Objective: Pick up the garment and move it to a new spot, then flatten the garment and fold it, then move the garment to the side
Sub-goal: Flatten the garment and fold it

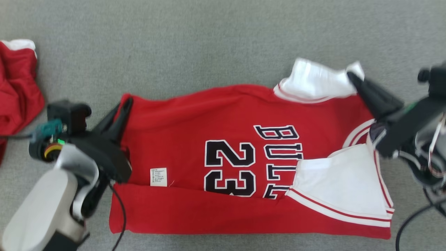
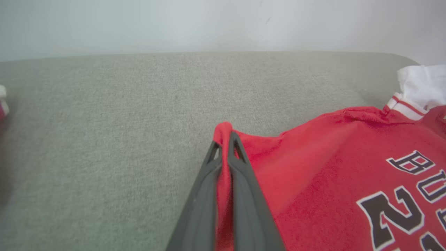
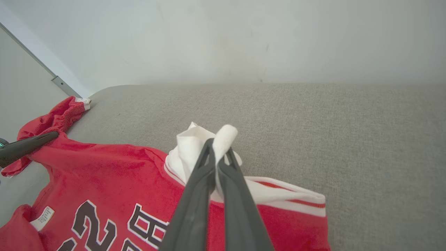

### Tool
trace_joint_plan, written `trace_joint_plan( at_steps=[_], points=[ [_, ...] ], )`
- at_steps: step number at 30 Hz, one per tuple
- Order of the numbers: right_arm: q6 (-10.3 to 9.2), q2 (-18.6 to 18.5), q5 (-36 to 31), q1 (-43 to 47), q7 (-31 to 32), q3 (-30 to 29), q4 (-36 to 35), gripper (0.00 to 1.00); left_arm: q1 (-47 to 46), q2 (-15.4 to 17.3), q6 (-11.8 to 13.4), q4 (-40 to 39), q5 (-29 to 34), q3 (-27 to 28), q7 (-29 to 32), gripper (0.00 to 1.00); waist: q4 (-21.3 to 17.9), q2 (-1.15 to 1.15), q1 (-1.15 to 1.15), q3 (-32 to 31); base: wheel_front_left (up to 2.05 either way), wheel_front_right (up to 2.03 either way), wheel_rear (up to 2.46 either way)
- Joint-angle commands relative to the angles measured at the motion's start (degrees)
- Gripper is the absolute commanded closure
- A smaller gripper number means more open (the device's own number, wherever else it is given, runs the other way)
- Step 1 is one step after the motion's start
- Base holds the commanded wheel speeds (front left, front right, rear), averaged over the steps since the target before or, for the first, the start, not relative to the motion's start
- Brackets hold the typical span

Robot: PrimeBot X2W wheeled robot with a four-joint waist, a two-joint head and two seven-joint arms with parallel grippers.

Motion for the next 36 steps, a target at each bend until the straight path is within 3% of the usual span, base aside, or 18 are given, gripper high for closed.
trace_joint_plan(
  at_steps=[1,6,11,24,25,26,27,28,36],
  points=[
    [-0.01,-1.0,1.0,3.0,-0.6,-0.5,-1.8,1.0,3.0,1.2,0.8,-3.1,-1.0,0.7,0.4,1.0,-0.9,0.0,0.0,-1.8,0.0,0.0,0.0],
    [-0.01,-1.8,3.2,10.6,-1.8,-2.5,-6.2,1.0,10.5,2.8,3.3,-11.2,-4.7,3.5,0.9,1.0,-1.6,0.0,0.0,-3.0,0.0,0.0,0.0],
    [-0.01,-2.0,3.8,19.8,-2.1,-5.4,-9.9,1.0,19.0,4.0,4.1,-17.4,-9.9,6.4,1.3,1.0,-2.4,0.0,0.0,-3.9,0.0,0.0,0.0],
    [-0.01,4.6,0.4,36.1,-0.4,-12.7,-12.4,1.0,28.1,2.5,5.3,-16.7,-15.2,9.8,-2.1,1.0,-3.6,0.0,0.0,-4.9,0.0,0.0,0.0],
    [-0.01,5.1,-0.2,36.8,-0.1,-13.3,-12.3,0.73,28.1,2.0,5.5,-16.2,-15.4,10.0,-2.5,0.83,-3.7,0.0,0.0,-5.0,0.0,0.0,0.0],
    [-0.01,5.9,-0.4,37.7,0.3,-13.8,-12.0,0.48,28.1,1.8,5.6,-15.7,-15.1,10.2,-2.9,0.52,-3.7,0.0,0.0,-5.0,0.0,0.0,0.0],
    [-0.01,6.7,-1.2,38.4,0.5,-14.5,-12.1,0.0,28.2,1.5,5.9,-14.9,-15.0,10.4,-3.6,0.06,-3.6,0.0,0.0,-5.1,0.0,0.0,0.0],
    [-0.01,7.4,-1.9,39.1,0.5,-15.2,-12.2,0.0,28.3,1.1,6.0,-14.3,-14.7,10.6,-4.4,0.0,-3.6,0.0,0.0,-5.2,0.0,0.0,0.0],
    [-0.01,13.6,-9.4,45.5,-2.8,-25.6,-14.9,0.0,29.7,-0.2,9.3,-12.3,-9.7,11.7,-12.1,0.0,-4.0,0.0,0.0,-6.1,0.0,0.0,0.0]
  ],
)
